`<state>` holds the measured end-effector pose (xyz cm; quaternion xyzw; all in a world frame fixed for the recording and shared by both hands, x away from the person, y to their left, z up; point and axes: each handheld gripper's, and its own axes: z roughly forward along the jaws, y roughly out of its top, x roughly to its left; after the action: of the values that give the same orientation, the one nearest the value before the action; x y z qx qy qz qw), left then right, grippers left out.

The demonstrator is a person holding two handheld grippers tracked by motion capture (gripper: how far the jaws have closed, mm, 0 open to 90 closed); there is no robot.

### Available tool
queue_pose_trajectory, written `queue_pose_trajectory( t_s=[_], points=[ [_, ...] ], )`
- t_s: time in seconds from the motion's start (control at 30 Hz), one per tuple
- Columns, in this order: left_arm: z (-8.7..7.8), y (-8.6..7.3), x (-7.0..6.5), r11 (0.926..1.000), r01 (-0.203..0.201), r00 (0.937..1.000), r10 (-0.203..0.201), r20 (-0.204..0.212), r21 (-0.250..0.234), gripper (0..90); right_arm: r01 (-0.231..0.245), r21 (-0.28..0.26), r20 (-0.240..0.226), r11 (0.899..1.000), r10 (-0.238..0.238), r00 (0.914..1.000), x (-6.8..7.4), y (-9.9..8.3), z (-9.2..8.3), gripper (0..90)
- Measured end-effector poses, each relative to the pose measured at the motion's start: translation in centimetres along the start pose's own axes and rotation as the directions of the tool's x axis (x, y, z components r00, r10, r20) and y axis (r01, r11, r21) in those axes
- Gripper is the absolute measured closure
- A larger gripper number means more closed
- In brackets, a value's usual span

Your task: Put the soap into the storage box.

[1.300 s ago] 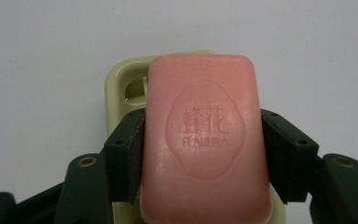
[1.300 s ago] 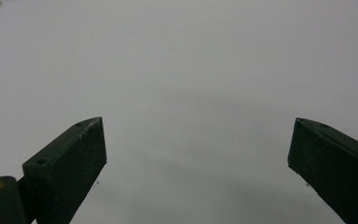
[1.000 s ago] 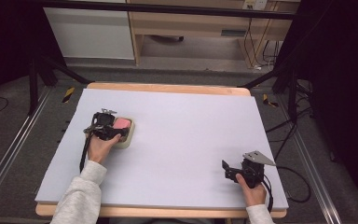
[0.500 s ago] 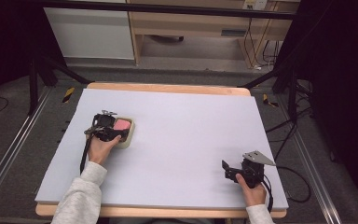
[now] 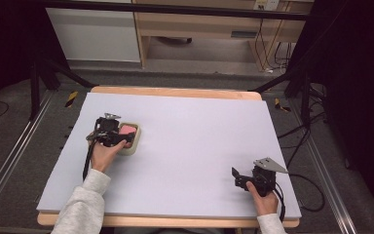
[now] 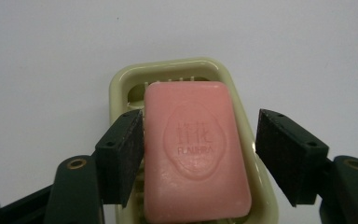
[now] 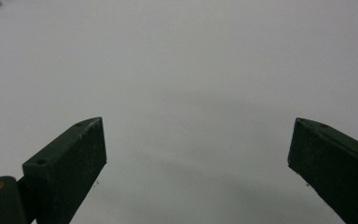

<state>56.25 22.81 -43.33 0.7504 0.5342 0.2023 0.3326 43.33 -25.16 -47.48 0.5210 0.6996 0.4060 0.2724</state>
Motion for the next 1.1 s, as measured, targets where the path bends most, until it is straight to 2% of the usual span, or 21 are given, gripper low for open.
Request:
queue_pose_trajectory(
  t_s=[0.2,0.37,0.47,0.63,0.8,0.9,0.97,1.1],
  points=[
    [-1.5,0.0,-0.1,0.9994,-0.021,0.9998,0.021,0.000,-0.026,29.5,-0.004,-0.003,0.000,1.000,0.004,1.0000,0.0,0.0,0.0,4.6],
    [-3.0,-0.8,0.1,0.9965,-0.022,0.9996,0.023,0.017,-0.080,28.0,-0.012,-0.003,0.006,1.000,0.012,0.9999,-0.2,0.0,-0.1,4.5],
    [-3.8,-1.8,0.2,0.9941,-0.013,0.9993,0.017,0.034,-0.108,27.3,-0.013,-0.002,0.004,1.000,0.013,0.9999,-0.2,0.0,0.0,4.4],
    [-4.6,-3.4,0.5,0.9918,-0.006,0.9993,0.011,0.037,-0.127,26.1,-0.008,-0.005,0.012,1.000,0.008,0.9999,-0.3,0.1,-0.1,4.4],
    [-5.7,-5.5,0.9,0.9868,-0.013,0.9982,0.022,0.055,-0.161,25.6,-0.011,-0.005,0.016,1.000,0.011,0.9998,-0.3,0.1,-0.3,4.4],
    [-6.3,-6.8,1.0,0.9870,-0.017,0.9989,0.024,0.041,-0.160,25.7,-0.012,-0.009,0.016,1.000,0.012,0.9998,-0.5,0.1,-0.3,4.2],
    [-6.7,-7.4,1.1,0.9846,-0.012,0.9990,0.020,0.041,-0.174,25.7,-0.016,-0.006,0.013,1.000,0.016,0.9998,-0.6,0.1,-0.4,4.1],
    [-7.1,-8.3,1.6,0.9845,-0.017,0.9991,0.023,0.034,-0.175,25.5,-0.004,-0.001,0.031,1.000,0.004,0.9995,-0.8,0.1,-0.3,4.0]
  ],
)
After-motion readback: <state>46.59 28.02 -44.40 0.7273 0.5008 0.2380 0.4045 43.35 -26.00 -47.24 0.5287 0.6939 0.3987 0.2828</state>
